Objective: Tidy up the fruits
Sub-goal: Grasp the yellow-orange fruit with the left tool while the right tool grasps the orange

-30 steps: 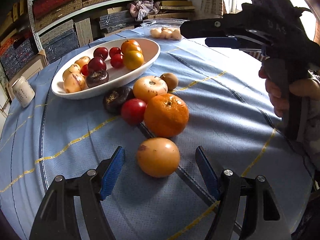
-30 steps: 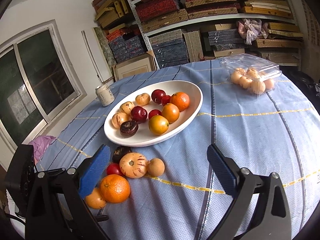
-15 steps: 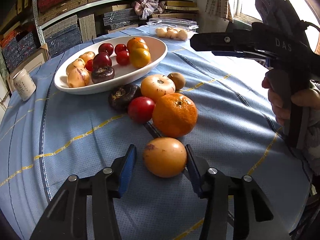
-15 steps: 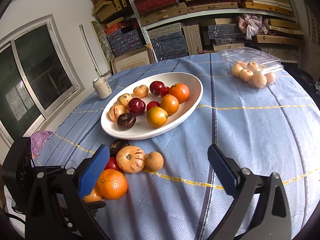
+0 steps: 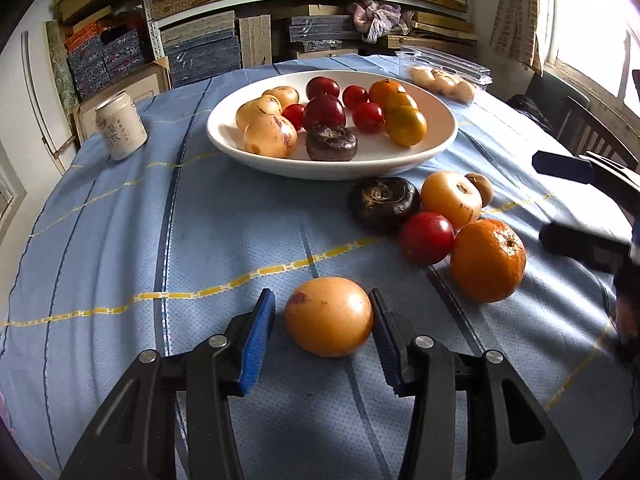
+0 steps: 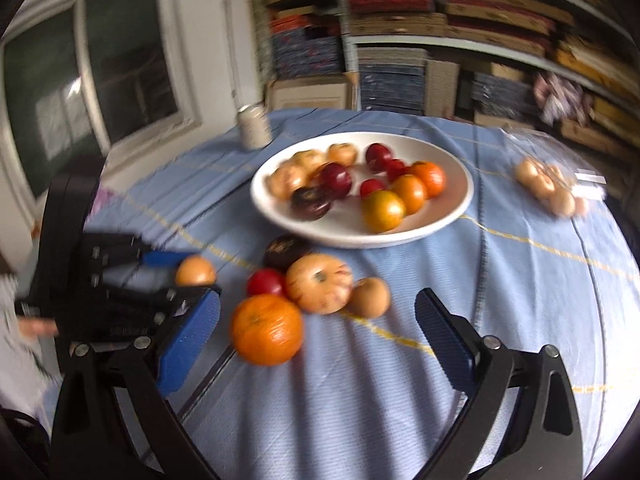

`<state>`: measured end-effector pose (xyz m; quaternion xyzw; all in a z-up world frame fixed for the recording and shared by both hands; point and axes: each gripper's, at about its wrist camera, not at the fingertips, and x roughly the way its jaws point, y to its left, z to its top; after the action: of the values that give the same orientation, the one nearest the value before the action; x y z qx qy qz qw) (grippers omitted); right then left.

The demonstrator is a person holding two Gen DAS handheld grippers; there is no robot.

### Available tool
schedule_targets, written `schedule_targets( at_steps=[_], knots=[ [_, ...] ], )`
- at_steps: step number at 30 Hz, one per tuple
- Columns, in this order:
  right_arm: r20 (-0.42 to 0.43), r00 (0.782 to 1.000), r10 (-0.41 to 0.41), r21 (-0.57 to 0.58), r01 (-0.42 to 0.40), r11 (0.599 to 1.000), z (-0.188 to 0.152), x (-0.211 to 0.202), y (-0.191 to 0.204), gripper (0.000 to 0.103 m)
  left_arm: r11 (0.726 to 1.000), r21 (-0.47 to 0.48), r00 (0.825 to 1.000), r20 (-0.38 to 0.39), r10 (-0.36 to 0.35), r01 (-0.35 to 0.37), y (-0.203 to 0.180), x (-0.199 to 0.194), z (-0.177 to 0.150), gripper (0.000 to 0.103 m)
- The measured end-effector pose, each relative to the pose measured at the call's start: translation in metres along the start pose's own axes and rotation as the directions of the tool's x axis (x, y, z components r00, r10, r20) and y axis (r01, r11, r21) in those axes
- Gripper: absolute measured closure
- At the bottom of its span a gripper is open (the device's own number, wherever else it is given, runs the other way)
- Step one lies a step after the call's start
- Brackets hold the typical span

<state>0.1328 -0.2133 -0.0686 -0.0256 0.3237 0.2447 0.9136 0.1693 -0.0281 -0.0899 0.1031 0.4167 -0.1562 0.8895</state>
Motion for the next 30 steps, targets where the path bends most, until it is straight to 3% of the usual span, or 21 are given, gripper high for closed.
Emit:
schedule_targets(
  at_steps=[5, 12, 17, 20, 30],
  knots=[
    [-0.076, 0.997, -0.005, -0.064, 0.000, 0.998, -0.006, 0.015, 0.016, 0.031, 1.000, 0.003, 1.000, 0.000, 0.011, -0.011, -0.002, -0.001, -0.001, 0.053],
    [-0.096, 0.995, 0.023, -0.064, -0.030, 0.998, -0.007, 0.019, 0.020, 0.034, 1.000, -0.018, 1.000, -0.005, 0.021, -0.021, 0.002, 0.000, -0.002, 0.046],
    [-0.141, 0.990, 0.024, -0.068, -0.034, 0.997, -0.007, 0.028, 0.024, 0.045, 1.000, -0.019, 1.000, -0.004, 0.024, -0.024, 0.001, 0.000, -0.002, 0.045],
    [-0.166, 0.986, 0.035, -0.057, -0.045, 0.997, -0.007, 0.033, 0.024, 0.051, 1.000, -0.025, 1.000, -0.005, -0.005, 0.005, 0.000, 0.000, -0.002, 0.047],
    [-0.202, 0.978, 0.049, -0.038, -0.058, 0.998, -0.006, 0.044, 0.024, 0.055, 1.000, -0.011, 1.000, -0.002, -0.024, 0.024, -0.006, 0.000, -0.003, 0.053]
  ],
)
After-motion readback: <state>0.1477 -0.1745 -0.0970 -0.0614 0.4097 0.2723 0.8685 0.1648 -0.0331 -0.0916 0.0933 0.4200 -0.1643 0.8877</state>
